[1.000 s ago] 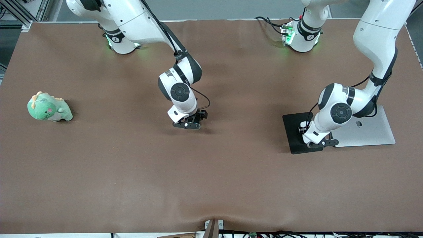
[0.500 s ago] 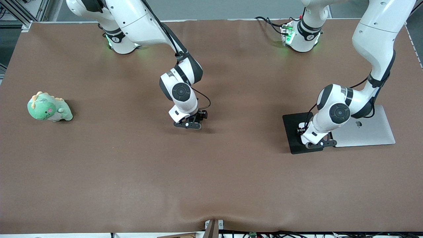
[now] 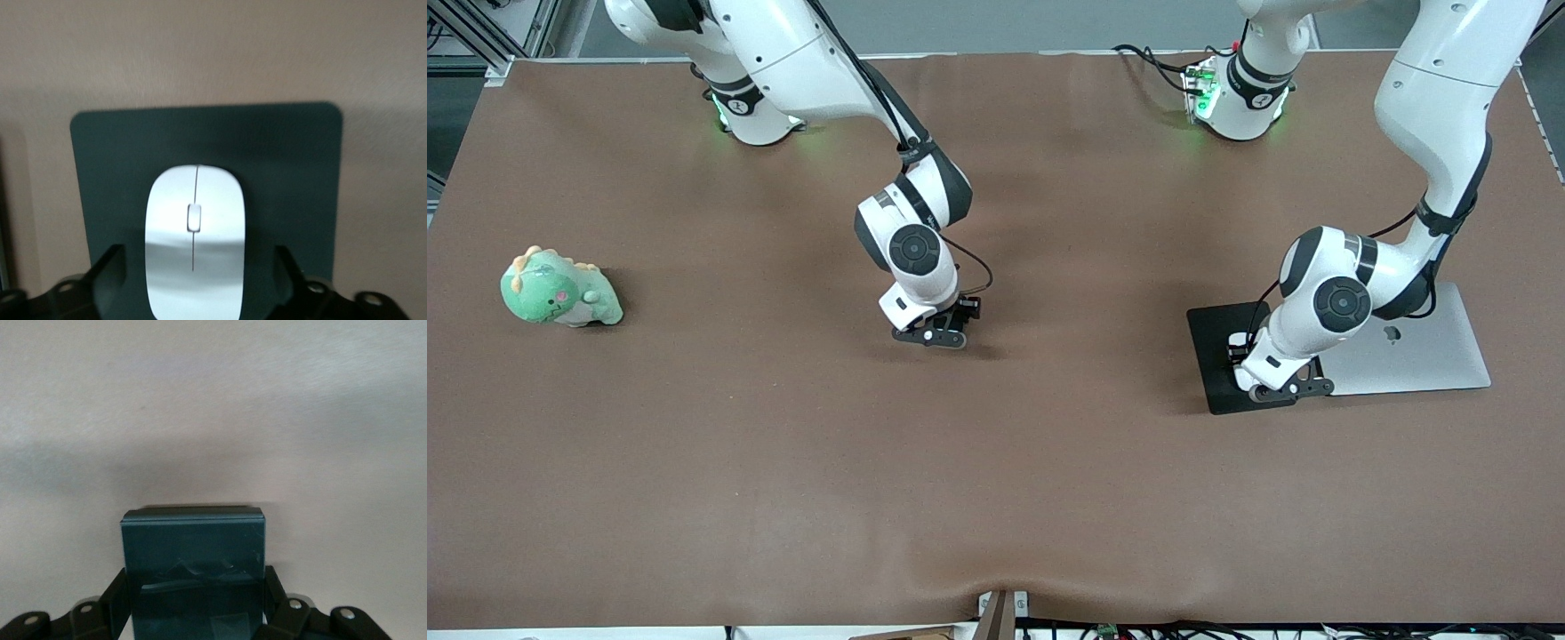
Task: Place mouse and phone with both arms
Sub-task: 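Move the phone with the right gripper while the left gripper withdraws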
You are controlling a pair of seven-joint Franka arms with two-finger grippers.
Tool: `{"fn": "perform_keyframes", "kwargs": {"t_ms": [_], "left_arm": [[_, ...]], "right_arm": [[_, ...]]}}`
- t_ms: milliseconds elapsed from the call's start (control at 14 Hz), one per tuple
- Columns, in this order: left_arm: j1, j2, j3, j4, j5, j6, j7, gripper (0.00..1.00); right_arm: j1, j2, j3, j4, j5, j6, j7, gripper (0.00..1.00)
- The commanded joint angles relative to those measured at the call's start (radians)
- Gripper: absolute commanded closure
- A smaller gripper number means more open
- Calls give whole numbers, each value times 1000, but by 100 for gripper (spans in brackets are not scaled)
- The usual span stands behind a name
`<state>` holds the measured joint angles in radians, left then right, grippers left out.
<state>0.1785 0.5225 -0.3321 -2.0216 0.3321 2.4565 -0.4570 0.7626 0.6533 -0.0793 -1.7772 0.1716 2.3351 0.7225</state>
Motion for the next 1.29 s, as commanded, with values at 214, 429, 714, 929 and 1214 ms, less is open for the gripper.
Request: {"fn": "perform_keyframes", "kwargs": {"t_ms": [214,429,714,929,1214], "left_arm": [[7,-117,-44,172,-8,-273,0,0],[9,-147,-71,363,-10,-534,8,0],[9,-220,-73,497,-28,-668,61,0],[19,-303,-61,556,-115,-763,129,0],[107,-366,-73,623,-228,-869,233,0]], "right_arm": [[-83,-155,-4,-16,-12,-183,41,100],[-121,-216,-4,-50,-12,-209,38,100],[-196,-314,-4,-143,-12,-209,-44,100],[-259,-372,-3,-211,-12,-208,-127,100],[-339,-415,-5,-289,-12,-200,-208,100]]}}
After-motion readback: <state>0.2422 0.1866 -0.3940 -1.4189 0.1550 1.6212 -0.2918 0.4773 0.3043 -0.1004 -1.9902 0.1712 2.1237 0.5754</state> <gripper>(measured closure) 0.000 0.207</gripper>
